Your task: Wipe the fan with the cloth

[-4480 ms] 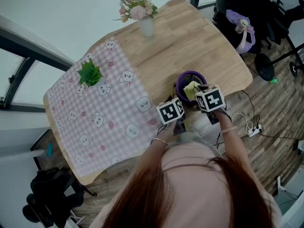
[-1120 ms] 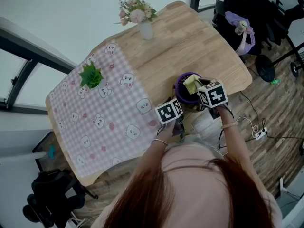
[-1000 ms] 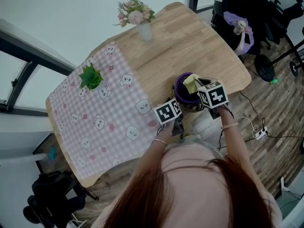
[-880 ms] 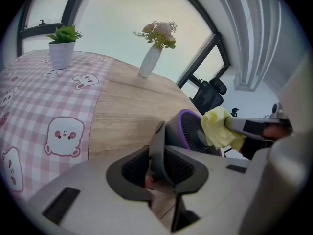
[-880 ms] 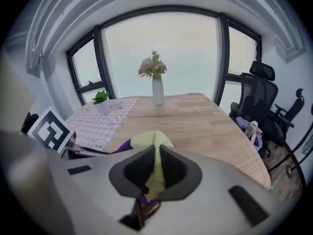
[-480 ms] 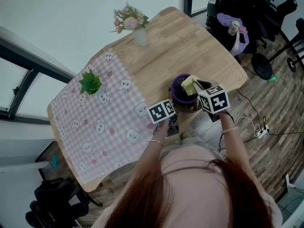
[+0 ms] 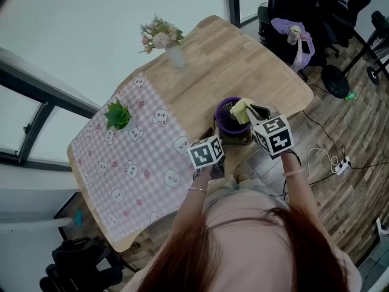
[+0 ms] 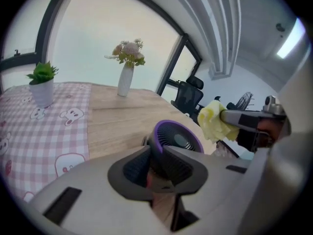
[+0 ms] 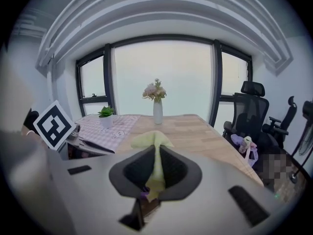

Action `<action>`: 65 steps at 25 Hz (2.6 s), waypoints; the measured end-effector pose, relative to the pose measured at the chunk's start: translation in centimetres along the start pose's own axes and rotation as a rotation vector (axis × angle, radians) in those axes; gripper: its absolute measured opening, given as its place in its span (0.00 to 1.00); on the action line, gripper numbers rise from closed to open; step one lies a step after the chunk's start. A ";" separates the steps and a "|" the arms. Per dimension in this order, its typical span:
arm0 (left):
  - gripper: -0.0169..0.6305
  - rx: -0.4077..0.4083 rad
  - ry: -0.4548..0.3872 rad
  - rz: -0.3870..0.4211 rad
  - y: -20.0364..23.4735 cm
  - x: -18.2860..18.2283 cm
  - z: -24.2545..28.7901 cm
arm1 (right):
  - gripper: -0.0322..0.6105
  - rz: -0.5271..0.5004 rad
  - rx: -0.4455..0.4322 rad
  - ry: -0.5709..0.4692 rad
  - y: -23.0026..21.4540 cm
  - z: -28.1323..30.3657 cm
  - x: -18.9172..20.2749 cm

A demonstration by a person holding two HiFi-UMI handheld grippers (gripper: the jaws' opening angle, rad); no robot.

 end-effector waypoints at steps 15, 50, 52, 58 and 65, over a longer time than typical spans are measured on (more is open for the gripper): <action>0.11 0.035 -0.293 0.301 -7.0 -3.8 -7.0 | 0.09 0.177 -0.016 -0.285 -1.3 -8.3 -0.5; 0.05 0.018 -0.621 0.442 -16.4 -2.3 -18.2 | 0.09 0.058 -0.050 -0.577 -0.3 -18.8 -1.0; 0.05 0.018 -0.622 0.454 -16.5 -2.2 -18.4 | 0.09 0.052 -0.044 -0.575 -0.3 -18.9 -1.1; 0.05 0.032 -0.626 0.477 -16.1 -1.8 -19.0 | 0.09 0.028 -0.012 -0.575 0.6 -18.8 -1.1; 0.05 0.071 -0.657 0.472 -15.1 -1.4 -20.7 | 0.09 -0.033 0.047 -0.557 3.1 -20.1 -1.6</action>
Point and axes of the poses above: the fingertips, and each gripper's own axes: z forward along the fingers, y to its left, x out of its underside, the point moved 9 cm from there along -z, backward along the fingers, and after that the axes turned 6 degrees about y, right-handed, at the moved point
